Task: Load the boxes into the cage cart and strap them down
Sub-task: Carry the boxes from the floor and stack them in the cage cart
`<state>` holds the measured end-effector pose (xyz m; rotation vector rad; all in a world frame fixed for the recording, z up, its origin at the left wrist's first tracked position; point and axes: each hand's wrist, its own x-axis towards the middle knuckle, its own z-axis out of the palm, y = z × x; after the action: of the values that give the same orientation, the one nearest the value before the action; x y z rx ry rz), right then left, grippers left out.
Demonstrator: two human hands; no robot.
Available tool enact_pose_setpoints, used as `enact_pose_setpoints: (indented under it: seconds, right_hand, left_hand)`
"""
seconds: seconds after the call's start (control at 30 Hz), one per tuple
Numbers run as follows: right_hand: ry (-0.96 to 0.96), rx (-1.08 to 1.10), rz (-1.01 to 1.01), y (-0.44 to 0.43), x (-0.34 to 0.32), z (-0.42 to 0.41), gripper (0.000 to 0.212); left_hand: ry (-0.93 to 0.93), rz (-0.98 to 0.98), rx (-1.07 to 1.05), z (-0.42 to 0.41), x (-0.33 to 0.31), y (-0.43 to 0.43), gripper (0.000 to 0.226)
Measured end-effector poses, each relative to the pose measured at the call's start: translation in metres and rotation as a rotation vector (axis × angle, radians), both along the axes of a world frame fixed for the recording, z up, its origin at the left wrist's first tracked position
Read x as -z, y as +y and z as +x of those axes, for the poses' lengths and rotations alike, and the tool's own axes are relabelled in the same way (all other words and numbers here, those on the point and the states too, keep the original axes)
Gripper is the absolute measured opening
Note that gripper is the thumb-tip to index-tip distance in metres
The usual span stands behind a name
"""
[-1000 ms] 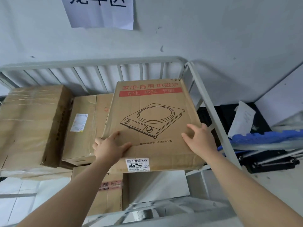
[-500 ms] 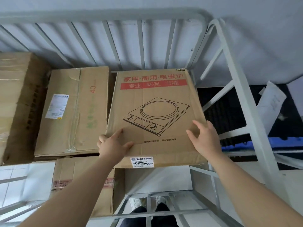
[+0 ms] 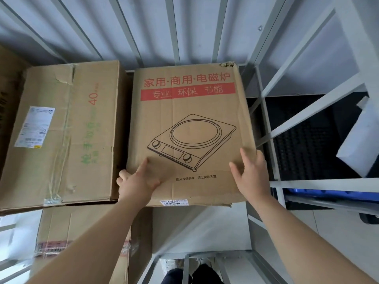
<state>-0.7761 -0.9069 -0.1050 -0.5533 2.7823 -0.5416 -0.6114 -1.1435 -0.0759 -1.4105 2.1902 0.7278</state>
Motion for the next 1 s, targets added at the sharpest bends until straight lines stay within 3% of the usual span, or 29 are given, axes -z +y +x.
enact_pose_setpoints:
  seconds: [0.37, 0.5, 0.73, 1.0]
  right_hand:
    - [-0.100, 0.043, 0.107, -0.008, 0.020, 0.008, 0.058]
    - [-0.016, -0.092, 0.176, -0.012, 0.000, 0.011, 0.053]
    - [-0.015, -0.167, 0.097, -0.020, -0.082, 0.022, 0.055]
    - [0.187, -0.176, 0.012, -0.001, -0.217, 0.045, 0.048]
  left_hand:
    - [-0.101, -0.070, 0.114, 0.003, 0.028, -0.006, 0.087]
    - [-0.112, -0.172, 0.249, -0.001, 0.009, -0.002, 0.075]
    - [0.092, -0.290, 0.415, -0.006, -0.072, 0.008, 0.060]
    - [0.343, -0.393, 0.587, -0.006, -0.202, 0.034, 0.053]
